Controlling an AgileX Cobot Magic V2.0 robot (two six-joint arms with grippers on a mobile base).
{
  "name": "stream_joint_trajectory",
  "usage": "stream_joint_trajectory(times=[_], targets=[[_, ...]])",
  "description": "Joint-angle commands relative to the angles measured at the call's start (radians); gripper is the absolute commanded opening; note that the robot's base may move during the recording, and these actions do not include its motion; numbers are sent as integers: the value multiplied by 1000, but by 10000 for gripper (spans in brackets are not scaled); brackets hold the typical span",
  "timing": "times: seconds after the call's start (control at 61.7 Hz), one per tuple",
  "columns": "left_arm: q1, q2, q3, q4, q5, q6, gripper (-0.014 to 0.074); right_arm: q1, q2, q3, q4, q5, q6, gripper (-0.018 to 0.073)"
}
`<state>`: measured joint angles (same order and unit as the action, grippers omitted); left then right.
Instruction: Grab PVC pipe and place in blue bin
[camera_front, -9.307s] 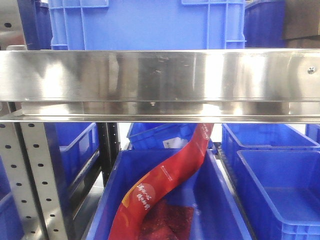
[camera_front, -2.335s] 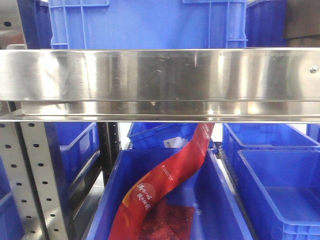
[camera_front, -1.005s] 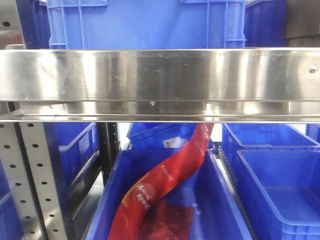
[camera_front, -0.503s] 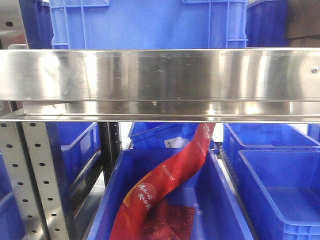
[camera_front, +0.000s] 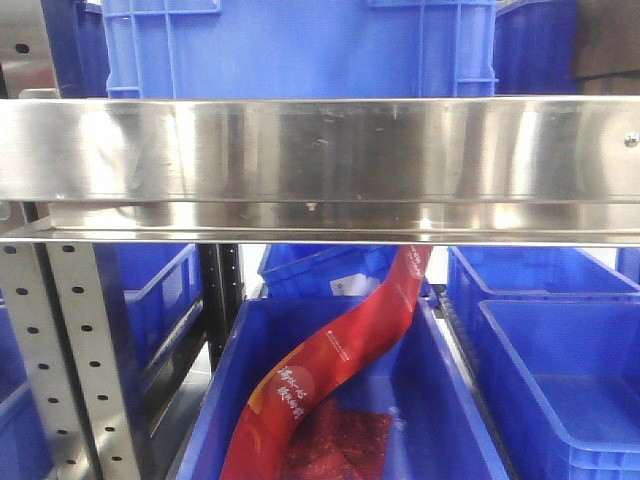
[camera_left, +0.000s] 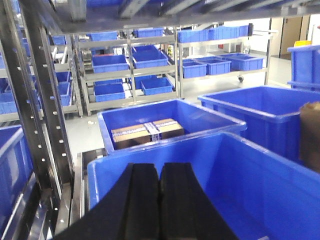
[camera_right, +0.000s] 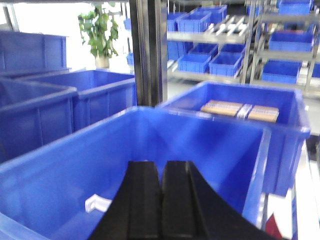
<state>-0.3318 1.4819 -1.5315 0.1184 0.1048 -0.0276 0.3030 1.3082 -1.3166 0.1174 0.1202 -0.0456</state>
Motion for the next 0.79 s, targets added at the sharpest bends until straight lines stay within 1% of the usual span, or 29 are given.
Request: stream_joint_trajectory(times=[0.0,0.13,0.243,0.454,0.568,0.681,0.778], targets=[[0,-40,-7,-8,24,-2,-111,0,-39,-9,-13,-11,-8,-169],[0,-81,10,-10,51,-2,-111,0,-82,-9,-29,-2,-8,-169],[0,-118,35,-10,62,-2,-111,0,-115,-7,-61,40,-8,-169],[-5,-172,94,-20,82,-2,-111,0,-157,26,-61,52,-8,-169],[-5,-212,142,-27,74,-2,-111,0,-190,72,-61,38,-8,-169],[-5,-256,203,-27,64,-2,-111,0,-237,138,-61,-16,-8,-169],[-5,-294,244,-33,62,-2,-111,0,-275,173,-61,-18,-8,-169]])
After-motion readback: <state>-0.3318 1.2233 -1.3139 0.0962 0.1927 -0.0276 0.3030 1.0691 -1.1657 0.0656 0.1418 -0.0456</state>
